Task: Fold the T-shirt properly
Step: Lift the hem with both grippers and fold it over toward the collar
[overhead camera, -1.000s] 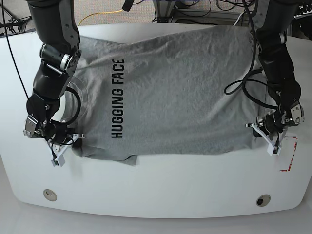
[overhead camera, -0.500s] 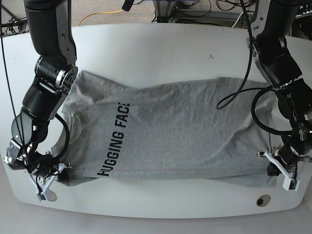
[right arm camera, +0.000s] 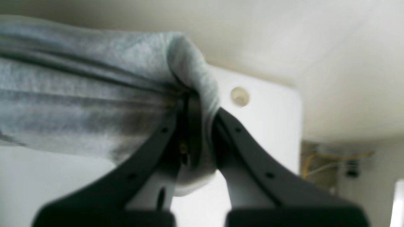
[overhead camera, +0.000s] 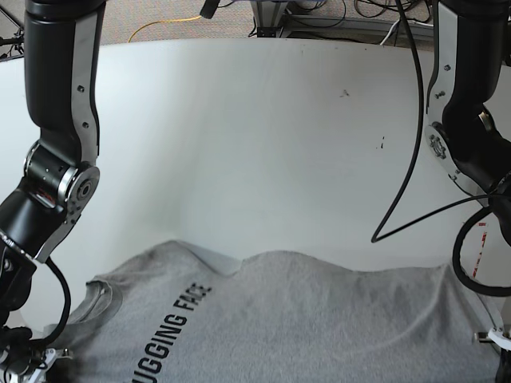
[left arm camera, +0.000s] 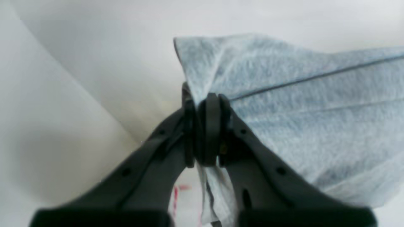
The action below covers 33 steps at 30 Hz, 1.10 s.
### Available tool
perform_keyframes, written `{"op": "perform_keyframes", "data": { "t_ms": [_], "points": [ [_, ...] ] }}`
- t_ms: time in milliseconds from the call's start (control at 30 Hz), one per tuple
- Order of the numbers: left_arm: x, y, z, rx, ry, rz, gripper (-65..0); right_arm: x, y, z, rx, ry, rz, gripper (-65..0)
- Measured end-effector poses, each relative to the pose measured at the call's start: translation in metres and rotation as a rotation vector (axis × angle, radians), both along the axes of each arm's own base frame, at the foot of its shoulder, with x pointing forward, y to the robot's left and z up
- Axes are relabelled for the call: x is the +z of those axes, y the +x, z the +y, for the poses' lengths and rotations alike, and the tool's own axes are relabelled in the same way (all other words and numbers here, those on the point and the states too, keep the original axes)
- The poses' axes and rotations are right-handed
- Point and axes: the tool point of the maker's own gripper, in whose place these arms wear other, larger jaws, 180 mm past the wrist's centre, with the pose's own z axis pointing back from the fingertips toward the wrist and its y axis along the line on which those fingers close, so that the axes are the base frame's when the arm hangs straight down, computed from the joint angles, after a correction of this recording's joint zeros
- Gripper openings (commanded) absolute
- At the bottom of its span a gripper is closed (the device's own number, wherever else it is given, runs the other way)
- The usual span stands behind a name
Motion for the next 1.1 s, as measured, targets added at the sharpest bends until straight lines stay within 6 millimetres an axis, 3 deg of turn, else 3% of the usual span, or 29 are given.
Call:
{"op": "perform_keyframes", "data": {
  "t_ms": [67, 167, 233, 333, 400, 500, 733, 800, 1100],
  "points": [
    [0.017, -0.003, 0.002, 0.002, 0.020, -0.035, -65.0, 0.022, -0.002, 0.001, 0.003, -0.048, -0.038, -65.0],
    [0.023, -0.001, -0.001, -0.022, 0.108, -0.034, -65.0, 0.048, -0.010, -0.001, -0.016, -0.112, -0.102, -65.0],
    [0.013, 0.002, -0.002, -0.034, 0.135, -0.006, -65.0, 0.054, -0.015, 0.000, -0.024, -0.145, -0.111, -65.0],
    [-0.024, 0.003, -0.006, -0.048, 0.170, 0.075, -65.0, 0.034, -0.021, 0.000, -0.044, -0.181, -0.061, -65.0],
    [-0.050, 0.001, -0.006, -0.053, 0.180, 0.131, -65.0, 0.013, -0.026, 0.001, -0.044, -0.198, -0.033, -65.0],
    [-0.093, -0.003, -0.007, -0.060, 0.187, 0.226, -65.0, -0.033, -0.037, 0.004, -0.037, -0.225, 0.045, -65.0],
    [-0.176, -0.030, -0.009, -0.100, 0.160, 0.367, -65.0, -0.137, -0.082, 0.015, -0.039, -0.185, 0.184, -65.0],
    [-0.205, -0.045, -0.011, -0.106, 0.160, 0.427, -65.0, -0.172, -0.101, 0.014, -0.056, -0.161, 0.249, -65.0],
    [-0.300, -0.107, -0.014, -0.134, 0.145, 0.643, -65.0, -0.270, -0.162, 0.023, -0.025, -0.107, 0.414, -65.0]
  ]
}}
